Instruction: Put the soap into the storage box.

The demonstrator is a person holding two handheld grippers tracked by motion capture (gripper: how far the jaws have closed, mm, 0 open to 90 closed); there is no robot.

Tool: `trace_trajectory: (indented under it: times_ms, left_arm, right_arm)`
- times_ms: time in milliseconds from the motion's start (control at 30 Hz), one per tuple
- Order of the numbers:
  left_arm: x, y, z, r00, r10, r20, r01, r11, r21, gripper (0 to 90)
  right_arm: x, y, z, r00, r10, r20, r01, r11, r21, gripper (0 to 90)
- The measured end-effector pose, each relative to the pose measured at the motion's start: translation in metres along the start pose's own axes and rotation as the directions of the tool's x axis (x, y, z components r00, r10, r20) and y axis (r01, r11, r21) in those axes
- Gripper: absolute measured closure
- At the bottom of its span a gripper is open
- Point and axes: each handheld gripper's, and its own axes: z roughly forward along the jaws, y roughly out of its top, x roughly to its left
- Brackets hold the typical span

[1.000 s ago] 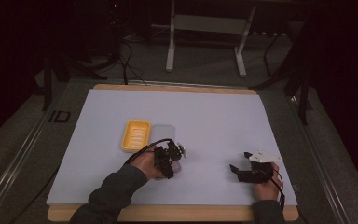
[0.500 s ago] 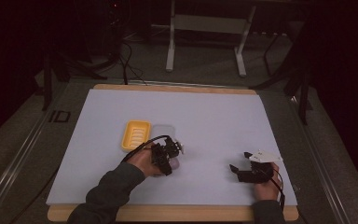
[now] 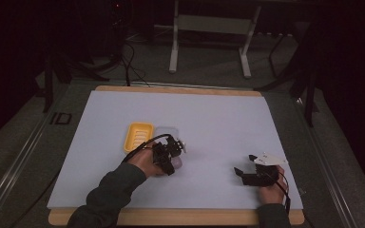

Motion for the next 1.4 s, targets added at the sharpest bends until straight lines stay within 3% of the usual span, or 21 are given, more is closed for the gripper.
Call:
trace_trajectory:
  times_ms: [1400]
  left_arm:
    - [0.022,-0.007,-0.034,0.9984,-0.047,-0.032,0.044,0.9972,-0.061,49.9]
  right_arm:
    - [0.000,0.000,0.000,1.0000,-0.003,0.000,0.003,1.000,0.000,17.1]
